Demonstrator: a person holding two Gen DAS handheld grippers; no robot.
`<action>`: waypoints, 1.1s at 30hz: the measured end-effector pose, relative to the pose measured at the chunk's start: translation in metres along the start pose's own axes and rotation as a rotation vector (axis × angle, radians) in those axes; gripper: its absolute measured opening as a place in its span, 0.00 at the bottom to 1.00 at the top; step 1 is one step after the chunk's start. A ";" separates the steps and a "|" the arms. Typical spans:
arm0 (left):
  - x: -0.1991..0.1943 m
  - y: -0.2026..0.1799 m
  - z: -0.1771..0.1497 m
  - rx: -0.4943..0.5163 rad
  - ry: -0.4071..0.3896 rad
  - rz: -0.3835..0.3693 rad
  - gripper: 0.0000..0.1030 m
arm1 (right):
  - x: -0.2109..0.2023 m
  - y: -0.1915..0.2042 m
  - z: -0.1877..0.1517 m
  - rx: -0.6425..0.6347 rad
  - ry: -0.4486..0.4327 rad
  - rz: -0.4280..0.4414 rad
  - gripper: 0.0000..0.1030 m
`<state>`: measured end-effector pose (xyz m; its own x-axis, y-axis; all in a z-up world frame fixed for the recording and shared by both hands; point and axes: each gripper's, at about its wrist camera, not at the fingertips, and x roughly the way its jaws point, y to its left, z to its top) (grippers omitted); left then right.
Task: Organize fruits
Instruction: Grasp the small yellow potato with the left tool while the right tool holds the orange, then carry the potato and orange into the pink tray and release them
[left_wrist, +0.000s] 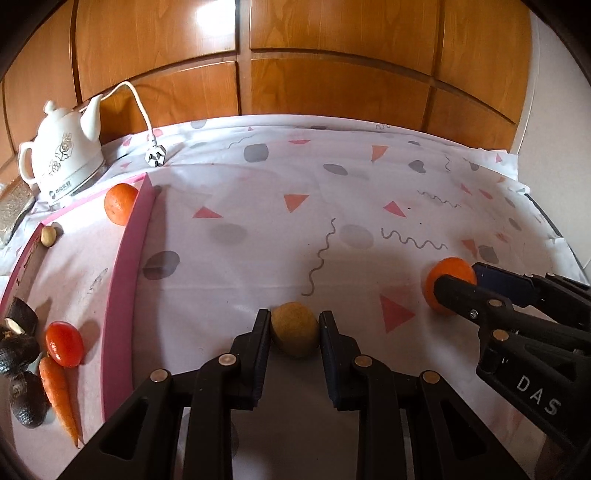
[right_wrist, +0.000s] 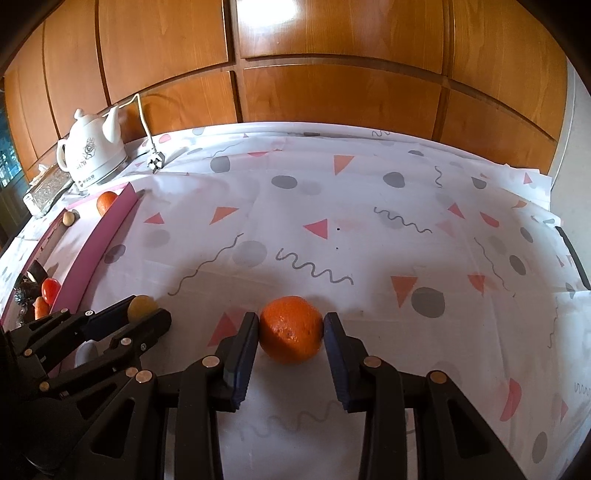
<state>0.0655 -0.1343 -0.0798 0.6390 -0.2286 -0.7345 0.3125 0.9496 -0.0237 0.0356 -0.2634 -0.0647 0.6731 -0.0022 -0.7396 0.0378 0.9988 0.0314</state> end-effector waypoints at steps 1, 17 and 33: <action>0.000 0.001 0.001 -0.001 0.000 -0.001 0.26 | 0.000 0.000 0.000 0.000 -0.001 -0.001 0.35; -0.014 0.005 0.009 -0.026 -0.013 -0.021 0.25 | -0.001 0.000 0.000 -0.001 0.003 0.000 0.35; -0.098 0.069 0.025 -0.115 -0.176 0.090 0.25 | -0.014 0.057 0.044 -0.040 -0.033 0.184 0.34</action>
<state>0.0416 -0.0517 0.0076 0.7765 -0.1663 -0.6078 0.1731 0.9837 -0.0481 0.0613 -0.2082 -0.0231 0.6901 0.1795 -0.7011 -0.1171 0.9837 0.1366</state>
